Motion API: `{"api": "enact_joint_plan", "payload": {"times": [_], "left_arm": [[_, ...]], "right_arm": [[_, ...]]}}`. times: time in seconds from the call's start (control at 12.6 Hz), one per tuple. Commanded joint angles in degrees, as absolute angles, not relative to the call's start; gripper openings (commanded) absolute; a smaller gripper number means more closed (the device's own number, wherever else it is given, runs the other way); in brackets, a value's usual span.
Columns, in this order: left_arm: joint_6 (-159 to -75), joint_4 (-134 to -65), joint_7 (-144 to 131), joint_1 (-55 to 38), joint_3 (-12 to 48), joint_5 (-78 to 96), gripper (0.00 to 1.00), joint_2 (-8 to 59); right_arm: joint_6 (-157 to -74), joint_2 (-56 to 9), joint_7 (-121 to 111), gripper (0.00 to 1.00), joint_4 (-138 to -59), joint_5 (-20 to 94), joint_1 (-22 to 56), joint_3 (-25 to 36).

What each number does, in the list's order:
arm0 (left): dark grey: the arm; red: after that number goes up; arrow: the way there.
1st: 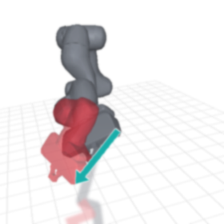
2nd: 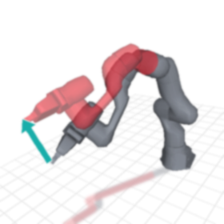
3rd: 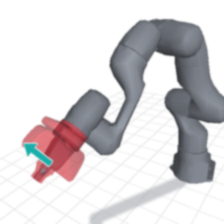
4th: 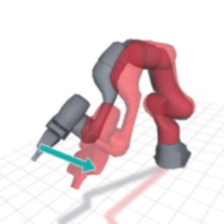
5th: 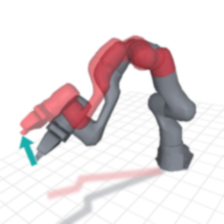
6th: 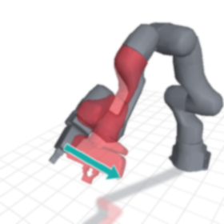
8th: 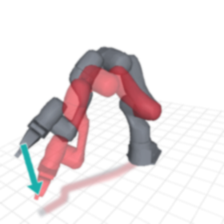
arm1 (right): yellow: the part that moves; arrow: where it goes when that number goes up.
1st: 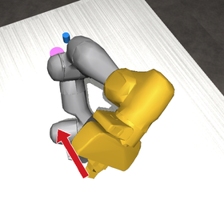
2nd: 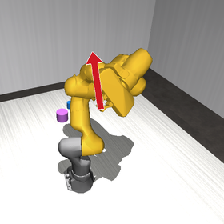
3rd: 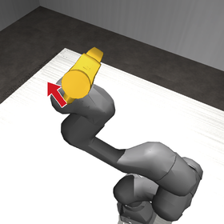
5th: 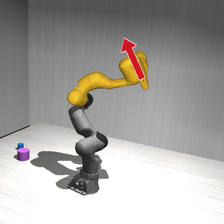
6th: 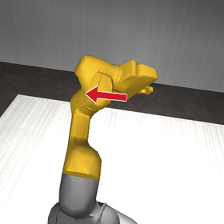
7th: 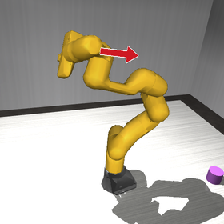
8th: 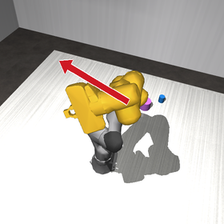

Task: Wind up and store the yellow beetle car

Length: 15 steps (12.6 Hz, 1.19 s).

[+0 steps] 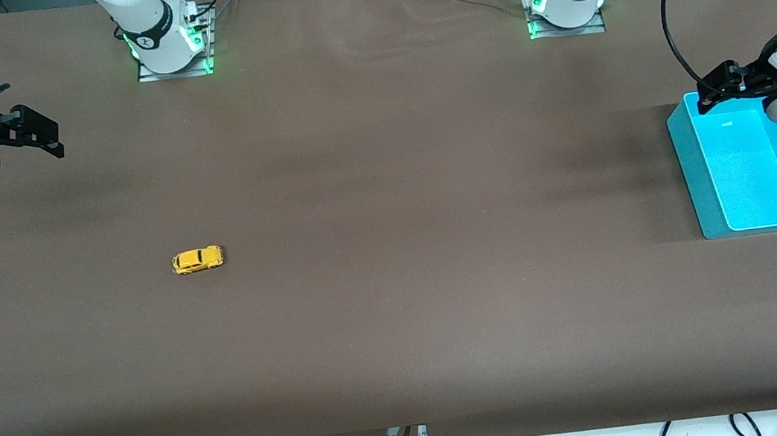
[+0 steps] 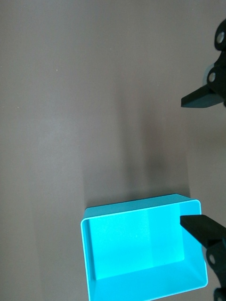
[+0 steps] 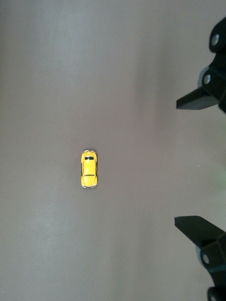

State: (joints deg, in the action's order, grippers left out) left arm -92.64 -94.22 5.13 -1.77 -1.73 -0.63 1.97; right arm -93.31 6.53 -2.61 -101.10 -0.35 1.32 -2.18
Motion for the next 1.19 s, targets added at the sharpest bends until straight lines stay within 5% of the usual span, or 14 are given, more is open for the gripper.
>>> {"api": "enact_joint_plan", "payload": {"times": [0.0, 0.4, 1.11], "left_arm": [[-91.5, -92.6, 4.3, -2.1, -1.4, -1.8, 1.0, 2.5], [-91.4, -92.6, 4.6, -2.1, -1.5, -1.8, 1.0, 2.5], [-91.4, -92.6, 4.8, -2.1, -1.5, -1.8, 1.0, 2.5]], "right_arm": [[-92.0, 6.0, -2.7, 1.0, -100.1, 0.4, 2.6, -2.2], [-94.6, 4.4, -2.9, 1.0, -101.8, 0.5, 5.2, -3.4], [-117.1, -0.8, -31.8, 1.0, -122.2, 0.1, 3.3, -6.6]]}}
